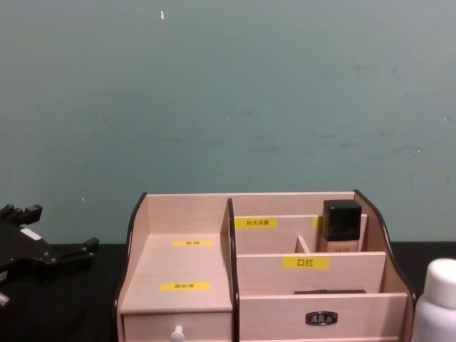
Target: Pick up the facial cleanser and watermelon frost from the table and place them into the tiered storage box.
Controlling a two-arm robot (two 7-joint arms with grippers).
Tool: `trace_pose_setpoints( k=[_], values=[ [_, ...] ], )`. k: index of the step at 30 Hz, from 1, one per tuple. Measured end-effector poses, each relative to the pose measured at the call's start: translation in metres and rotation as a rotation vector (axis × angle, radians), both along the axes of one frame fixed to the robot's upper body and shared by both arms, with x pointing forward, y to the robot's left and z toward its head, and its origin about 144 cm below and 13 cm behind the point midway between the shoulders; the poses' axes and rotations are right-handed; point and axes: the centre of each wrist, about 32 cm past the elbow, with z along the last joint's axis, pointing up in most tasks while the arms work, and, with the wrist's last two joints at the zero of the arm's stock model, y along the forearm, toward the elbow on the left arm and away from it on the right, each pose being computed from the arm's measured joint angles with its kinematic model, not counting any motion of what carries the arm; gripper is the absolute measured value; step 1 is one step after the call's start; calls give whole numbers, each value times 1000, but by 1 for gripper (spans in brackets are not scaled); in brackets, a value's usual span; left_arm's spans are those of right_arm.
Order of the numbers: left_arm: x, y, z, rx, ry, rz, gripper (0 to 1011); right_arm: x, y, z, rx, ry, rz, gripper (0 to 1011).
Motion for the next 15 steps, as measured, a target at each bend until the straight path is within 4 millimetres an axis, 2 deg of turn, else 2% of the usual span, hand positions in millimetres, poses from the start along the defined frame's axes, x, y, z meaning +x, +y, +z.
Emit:
trace_pose_setpoints(
  k=[15],
  values=[
    [0,0,0,0,0,0,1009,7,2,-21,-14,87,-3,1002]
  ],
)
